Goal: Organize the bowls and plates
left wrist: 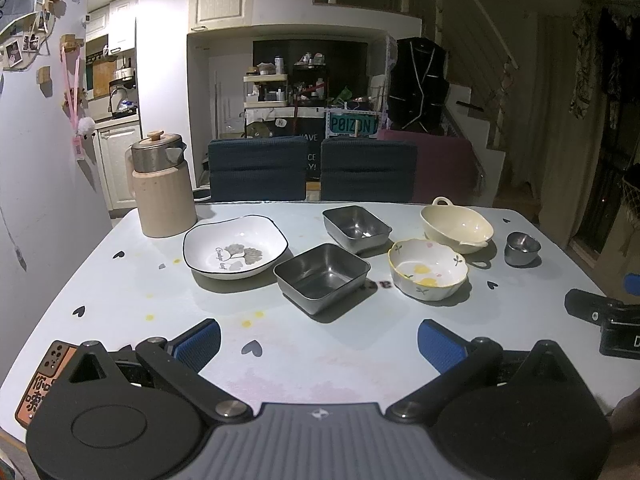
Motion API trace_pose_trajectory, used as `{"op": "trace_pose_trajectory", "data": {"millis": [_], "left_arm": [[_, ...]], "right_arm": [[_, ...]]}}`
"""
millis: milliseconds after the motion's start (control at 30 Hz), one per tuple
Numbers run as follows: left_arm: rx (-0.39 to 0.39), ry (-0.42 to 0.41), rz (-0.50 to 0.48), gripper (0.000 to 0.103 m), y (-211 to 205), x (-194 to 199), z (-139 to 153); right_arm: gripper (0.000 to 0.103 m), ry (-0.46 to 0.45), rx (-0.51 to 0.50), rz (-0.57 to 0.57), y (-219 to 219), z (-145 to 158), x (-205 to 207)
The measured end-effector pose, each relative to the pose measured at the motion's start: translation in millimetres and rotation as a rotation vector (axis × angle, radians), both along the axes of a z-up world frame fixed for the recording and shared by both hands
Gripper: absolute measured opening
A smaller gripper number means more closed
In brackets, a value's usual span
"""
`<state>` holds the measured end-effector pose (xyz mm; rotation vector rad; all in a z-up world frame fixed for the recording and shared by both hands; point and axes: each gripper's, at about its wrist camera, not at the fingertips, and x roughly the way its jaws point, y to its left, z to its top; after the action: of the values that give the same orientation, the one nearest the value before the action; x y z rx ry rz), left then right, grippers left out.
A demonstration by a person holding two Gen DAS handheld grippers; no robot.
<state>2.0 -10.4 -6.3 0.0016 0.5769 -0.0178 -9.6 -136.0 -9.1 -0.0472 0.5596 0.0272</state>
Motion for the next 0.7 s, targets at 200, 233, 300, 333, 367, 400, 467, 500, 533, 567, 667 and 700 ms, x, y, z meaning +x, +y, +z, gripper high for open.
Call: {"op": "trace_pose_trajectory", "data": {"millis": [200,233,300,333,367,400,467,500,533,567,667,700], "left_arm": [[-0.007,-0.007,0.014,0.103,-1.8,-3.3,2.7],[-0.005,-0.008,0.017,0.103,-0.9,-2.9,3.1],[-0.006,-0.007,0.028,0.103,6.9,1.0,4.7],[-0.006,-0.004,0.034,0.103,8.9,3.3,6.2],[-0.007,0.000,0.038,0.103,9.9,6.5,7.5],[-0.009,0.001,0.038,0.103,11.4,10.0,9.4],[-0.007,-0.001,0.042,0.103,17.5,17.9,14.0],[-0.001,-0.005,0.045,0.103,20.7,22.9,16.6],[0.006,-0.011,0.052,0.103,23.9,27.4,18.8],[0.017,-0.019,0.060,0.103,27.9,32.8,20.5],[0.062,-0.050,0.080,0.103,40.7,51.9,24.4],[0.069,-0.054,0.086,0.103,44.9,57.7,25.1]], "right_arm": [[0.103,-0.004,-0.001,0.005,-0.8,0.0,-2.8],[0.103,-0.004,-0.001,0.011,-0.9,0.7,-2.6],[0.103,-0.001,-0.002,0.028,0.3,2.8,3.1],[0.103,0.000,-0.003,0.031,0.9,3.3,4.8],[0.103,0.003,-0.004,0.039,1.4,4.5,8.5],[0.103,0.006,-0.001,0.047,2.1,5.8,12.1],[0.103,0.005,0.007,0.068,4.6,9.6,23.2],[0.103,-0.005,0.009,0.080,6.1,11.5,29.3],[0.103,-0.014,0.007,0.092,8.1,12.9,34.0],[0.103,-0.023,0.003,0.113,10.9,15.0,41.2],[0.103,-0.022,0.006,0.164,19.7,17.5,67.6],[0.103,-0.023,0.009,0.176,22.8,17.4,77.8]]}}
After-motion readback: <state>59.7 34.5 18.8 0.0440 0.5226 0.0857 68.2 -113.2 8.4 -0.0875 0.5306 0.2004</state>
